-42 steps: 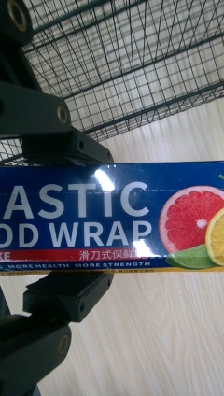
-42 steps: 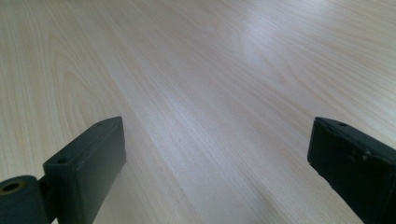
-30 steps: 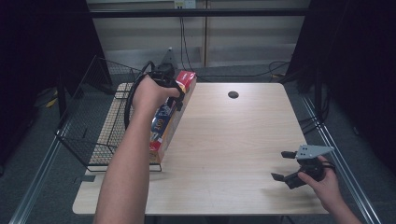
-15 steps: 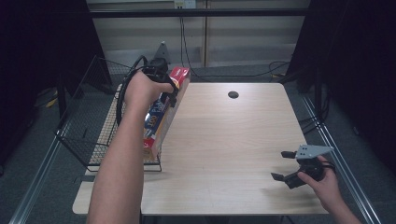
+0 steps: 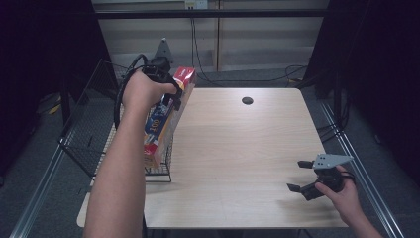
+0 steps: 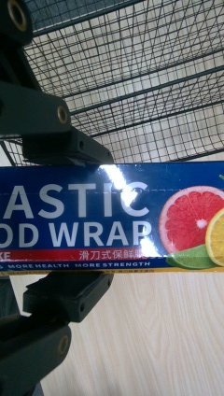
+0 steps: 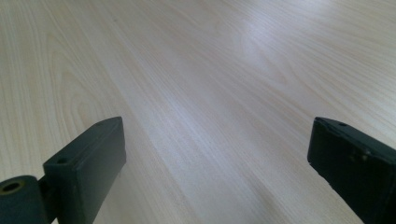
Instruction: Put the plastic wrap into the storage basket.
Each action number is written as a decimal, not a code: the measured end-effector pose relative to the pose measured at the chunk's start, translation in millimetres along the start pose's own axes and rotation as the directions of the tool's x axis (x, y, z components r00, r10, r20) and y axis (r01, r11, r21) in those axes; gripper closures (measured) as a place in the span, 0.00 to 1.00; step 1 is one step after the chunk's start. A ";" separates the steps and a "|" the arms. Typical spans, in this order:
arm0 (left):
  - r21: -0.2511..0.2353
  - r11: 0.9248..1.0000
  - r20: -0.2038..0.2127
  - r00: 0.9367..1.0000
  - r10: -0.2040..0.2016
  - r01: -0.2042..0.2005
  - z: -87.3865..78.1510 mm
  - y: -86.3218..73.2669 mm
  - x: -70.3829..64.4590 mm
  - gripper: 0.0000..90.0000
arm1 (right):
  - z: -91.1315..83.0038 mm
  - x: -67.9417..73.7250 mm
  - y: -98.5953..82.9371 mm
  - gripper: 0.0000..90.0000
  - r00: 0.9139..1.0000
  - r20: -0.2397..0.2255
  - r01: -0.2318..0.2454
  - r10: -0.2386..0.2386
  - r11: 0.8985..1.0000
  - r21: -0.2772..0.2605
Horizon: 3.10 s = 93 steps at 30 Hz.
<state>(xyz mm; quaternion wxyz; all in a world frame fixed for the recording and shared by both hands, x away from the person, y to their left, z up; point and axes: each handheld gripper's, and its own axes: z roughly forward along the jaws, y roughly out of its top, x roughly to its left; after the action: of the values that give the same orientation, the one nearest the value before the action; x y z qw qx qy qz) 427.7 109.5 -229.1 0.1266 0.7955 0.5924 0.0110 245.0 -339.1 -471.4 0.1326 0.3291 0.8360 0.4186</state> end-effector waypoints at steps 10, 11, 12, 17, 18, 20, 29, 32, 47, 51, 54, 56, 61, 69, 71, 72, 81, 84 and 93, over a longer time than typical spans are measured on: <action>-0.011 1.000 -0.006 1.000 -0.019 0.019 -9.0 -3.5 10.0 0.49 | -0.8 -0.3 -0.1 0.05 1.000 -0.002 0.000 0.000 1.000 0.001; -0.014 1.000 -0.007 1.000 -0.018 0.018 -9.5 -3.7 11.0 0.49 | -0.6 -0.1 -0.1 0.05 1.000 -0.004 0.001 -0.001 1.000 0.001; -0.014 1.000 -0.005 1.000 -0.022 0.022 -10.3 -4.0 11.7 0.49 | -0.3 -0.1 -0.2 0.05 1.000 -0.004 0.001 -0.001 1.000 0.001; -0.022 0.999 -0.006 1.000 -0.028 0.028 -13.4 -5.3 14.9 0.49 | -0.6 -0.1 0.0 0.05 1.000 -0.006 0.000 0.000 1.000 -0.002; -0.022 0.999 -0.008 1.000 -0.024 0.024 -14.1 -5.5 16.0 0.49 | -0.9 0.0 -0.1 0.05 1.000 -0.003 -0.003 0.003 1.000 -0.004; -0.024 0.999 -0.009 0.999 -0.033 0.033 -15.5 -6.3 18.2 0.49 | -1.4 -0.4 -0.2 0.05 1.000 -0.006 -0.005 0.005 1.000 -0.006; -0.026 0.998 -0.014 0.998 -0.061 0.060 -20.0 -8.9 28.2 0.49 | -1.0 -0.1 -0.1 0.05 1.000 -0.004 0.000 0.000 1.000 -0.007; -0.026 0.997 -0.017 0.998 -0.067 0.067 -21.2 -10.1 32.4 0.49 | -1.1 -0.2 -0.3 0.05 1.000 -0.001 0.001 -0.001 1.000 -0.004; -0.033 0.995 -0.034 0.994 -0.100 0.099 -27.9 -16.9 49.0 0.49 | -0.5 0.2 -0.2 0.05 1.000 -0.003 0.003 -0.003 1.000 -0.003; -0.040 0.993 -0.040 0.993 -0.111 0.109 -29.8 -18.9 53.5 0.49 | 0.0 0.3 -0.3 0.05 1.000 -0.002 0.004 -0.004 1.000 -0.001; -0.039 0.993 -0.042 0.993 -0.112 0.110 -30.2 -20.5 57.7 0.49 | -0.1 0.5 0.0 0.05 1.000 0.001 0.002 -0.002 1.000 -0.003; -0.040 0.992 -0.042 0.992 -0.119 0.117 -30.5 -21.4 60.0 0.49 | 0.0 0.5 -0.3 0.05 1.000 -0.003 0.004 -0.004 1.000 -0.002; -0.046 0.990 -0.046 0.990 -0.133 0.131 -32.4 -23.8 65.9 0.49 | 0.6 0.7 -0.5 0.05 1.000 0.002 0.001 -0.001 1.000 0.001; -0.045 0.990 -0.046 0.990 -0.137 0.135 -33.7 -25.5 73.2 0.49 | 2.2 1.1 0.2 0.05 1.000 -0.006 0.002 -0.002 1.000 0.000; -0.044 0.989 -0.045 0.989 -0.140 0.138 -33.8 -26.0 77.0 0.49 | 2.0 1.0 0.3 0.05 1.000 -0.006 0.001 -0.001 1.000 -0.001; -0.041 0.990 -0.050 0.989 -0.137 0.135 -34.3 -26.1 77.9 0.49 | 2.1 0.9 0.2 0.05 1.000 -0.004 0.000 0.000 1.000 -0.003; -0.052 0.986 -0.051 0.986 -0.162 0.159 -34.6 -28.4 87.1 0.49 | 2.7 1.2 0.3 0.05 1.000 0.002 0.002 -0.002 1.000 0.000; -0.049 0.985 -0.052 0.984 -0.168 0.165 -35.3 -28.8 89.3 0.49 | 3.0 1.0 0.2 0.05 1.000 0.003 0.001 -0.001 1.000 -0.001; -0.067 0.981 -0.061 0.981 -0.187 0.182 -39.1 -29.0 99.8 0.49 | 3.3 0.8 0.2 0.05 1.000 -0.015 -0.013 0.012 1.000 -0.013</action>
<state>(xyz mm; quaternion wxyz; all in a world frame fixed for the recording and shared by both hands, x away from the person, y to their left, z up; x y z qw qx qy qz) 423.6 219.0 -210.8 0.1314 0.7320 0.6670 0.0443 246.2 -336.4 -473.2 0.1261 0.3304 0.8320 0.4275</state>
